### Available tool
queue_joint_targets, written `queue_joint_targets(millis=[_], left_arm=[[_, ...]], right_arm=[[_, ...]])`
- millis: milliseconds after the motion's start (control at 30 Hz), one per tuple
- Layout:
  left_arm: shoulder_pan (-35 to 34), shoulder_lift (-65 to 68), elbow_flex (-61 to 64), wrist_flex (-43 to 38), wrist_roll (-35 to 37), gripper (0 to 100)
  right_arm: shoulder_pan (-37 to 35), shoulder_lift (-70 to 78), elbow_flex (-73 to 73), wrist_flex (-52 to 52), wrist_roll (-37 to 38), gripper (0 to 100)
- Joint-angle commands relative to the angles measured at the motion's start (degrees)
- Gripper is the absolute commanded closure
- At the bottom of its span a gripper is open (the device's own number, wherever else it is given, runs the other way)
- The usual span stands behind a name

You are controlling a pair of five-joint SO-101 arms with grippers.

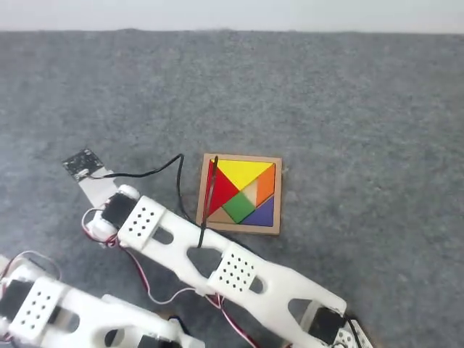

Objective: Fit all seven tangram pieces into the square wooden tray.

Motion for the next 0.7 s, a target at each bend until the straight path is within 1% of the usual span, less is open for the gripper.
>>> queue_joint_targets(millis=[0,300,433,567,667], left_arm=[[0.09,-1.58,-0.22,-0.62,-0.35,90],[0.09,-1.58,-0.22,-0.62,-0.35,90],[0.09,-1.58,-0.22,-0.62,-0.44,90],[0.09,-1.58,-0.22,-0.62,-0.44,90],[0.09,-1.58,-0.22,-0.62,-0.44,90]], right_arm=[[0.4,-2.68,1.49,3.74,-1.41,83.1],[4.35,-3.12,1.32,11.74,-0.7,83.3],[6.46,-3.12,1.41,14.11,6.24,83.4],[6.99,-3.12,1.41,14.99,15.74,83.6],[7.16,-3.12,1.32,14.64,20.84,83.6]])
